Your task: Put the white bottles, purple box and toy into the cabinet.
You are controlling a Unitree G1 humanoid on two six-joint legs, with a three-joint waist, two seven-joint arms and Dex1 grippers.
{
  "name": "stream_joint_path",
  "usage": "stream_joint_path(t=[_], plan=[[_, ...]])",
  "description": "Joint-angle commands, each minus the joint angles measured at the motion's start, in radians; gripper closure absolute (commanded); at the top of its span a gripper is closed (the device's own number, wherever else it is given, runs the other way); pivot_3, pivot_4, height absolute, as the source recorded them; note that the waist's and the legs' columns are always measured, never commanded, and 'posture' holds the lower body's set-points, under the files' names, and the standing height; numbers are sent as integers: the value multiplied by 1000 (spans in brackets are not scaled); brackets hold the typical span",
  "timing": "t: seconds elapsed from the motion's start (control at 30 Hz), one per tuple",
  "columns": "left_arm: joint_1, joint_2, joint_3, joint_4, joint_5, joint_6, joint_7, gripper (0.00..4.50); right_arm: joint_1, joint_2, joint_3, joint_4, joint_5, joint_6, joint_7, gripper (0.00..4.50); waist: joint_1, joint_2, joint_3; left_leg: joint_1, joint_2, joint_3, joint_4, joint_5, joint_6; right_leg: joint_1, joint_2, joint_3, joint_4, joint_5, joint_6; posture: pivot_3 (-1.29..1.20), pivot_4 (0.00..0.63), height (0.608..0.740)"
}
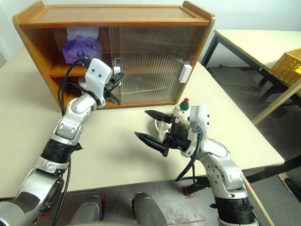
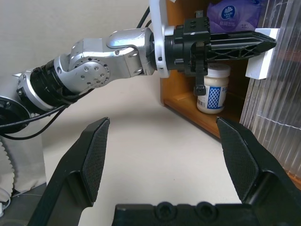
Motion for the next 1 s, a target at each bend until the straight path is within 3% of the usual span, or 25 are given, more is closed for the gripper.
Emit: stream_joint_path(t=[0.03, 0.3, 0.33, 0.4, 0.7, 0.8, 1.0], plan=[[-2, 15, 22, -18, 3, 31, 13, 4470, 0, -9, -3, -3, -2, -6, 6, 0, 0, 0, 0, 0, 0, 0, 0, 0, 0, 0, 0, 0, 0, 0, 0, -152, 51, 740], [20, 17, 46, -63, -6, 110, 42, 4470, 1, -11, -6, 1, -2, -10, 14, 0, -6, 0, 0, 3, 0, 1, 0, 0, 0, 2, 0, 0, 0, 0, -1, -147, 44, 740], [22, 18, 51, -67, -8, 118, 48, 4298, 1, -11, -6, 2, -2, -10, 15, 0, -7, 0, 0, 4, 0, 1, 0, 0, 0, 3, 0, 0, 0, 0, 0, -147, 44, 740], [21, 23, 60, -69, -16, 128, 52, 3890, 0, -11, -5, 2, -2, -10, 16, 0, -7, 0, 0, 5, 0, 1, 0, 0, 0, 4, 0, 0, 0, 0, 0, -147, 44, 740], [27, 29, 65, -82, -29, 150, 54, 934, 1, -11, -5, 1, -2, -9, 13, 0, -8, 0, 0, 10, 0, -1, 2, 0, 0, 9, 0, 0, 0, 0, -1, -151, 47, 740], [30, 24, 74, -90, -45, 155, 49, 1752, 2, -11, -5, -1, -3, -8, 10, 0, -6, 0, 0, 9, 0, -2, 2, 0, 0, 9, 0, 1, 0, 0, -1, -150, 47, 740], [51, 15, 55, -151, -93, 86, -5, 3799, 2, -9, -3, -3, -2, -6, 6, 0, -1, 0, 0, 6, -1, -2, 1, -3, -1, 5, -1, 0, 0, 0, -4, -151, 48, 740]])
